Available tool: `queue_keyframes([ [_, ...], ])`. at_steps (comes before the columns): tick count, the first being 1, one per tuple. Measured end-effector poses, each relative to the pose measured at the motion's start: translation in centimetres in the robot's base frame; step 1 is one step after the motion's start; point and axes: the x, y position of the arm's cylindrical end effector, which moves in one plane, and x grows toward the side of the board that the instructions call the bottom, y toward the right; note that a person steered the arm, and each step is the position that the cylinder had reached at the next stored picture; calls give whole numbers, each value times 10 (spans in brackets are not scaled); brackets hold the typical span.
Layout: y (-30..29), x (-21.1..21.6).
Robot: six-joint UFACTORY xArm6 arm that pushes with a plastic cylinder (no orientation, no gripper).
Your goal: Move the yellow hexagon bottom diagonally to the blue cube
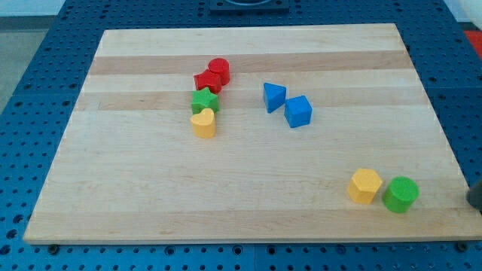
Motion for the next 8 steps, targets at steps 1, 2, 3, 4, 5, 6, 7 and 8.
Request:
queue_keyframes([
  [1,-18,21],
  [2,-70,10],
  [3,-129,-22],
  [4,-187,-41],
  [5,-212,-41],
  [6,-216,-43],
  [7,-213,-46],
  [8,-222,-63],
])
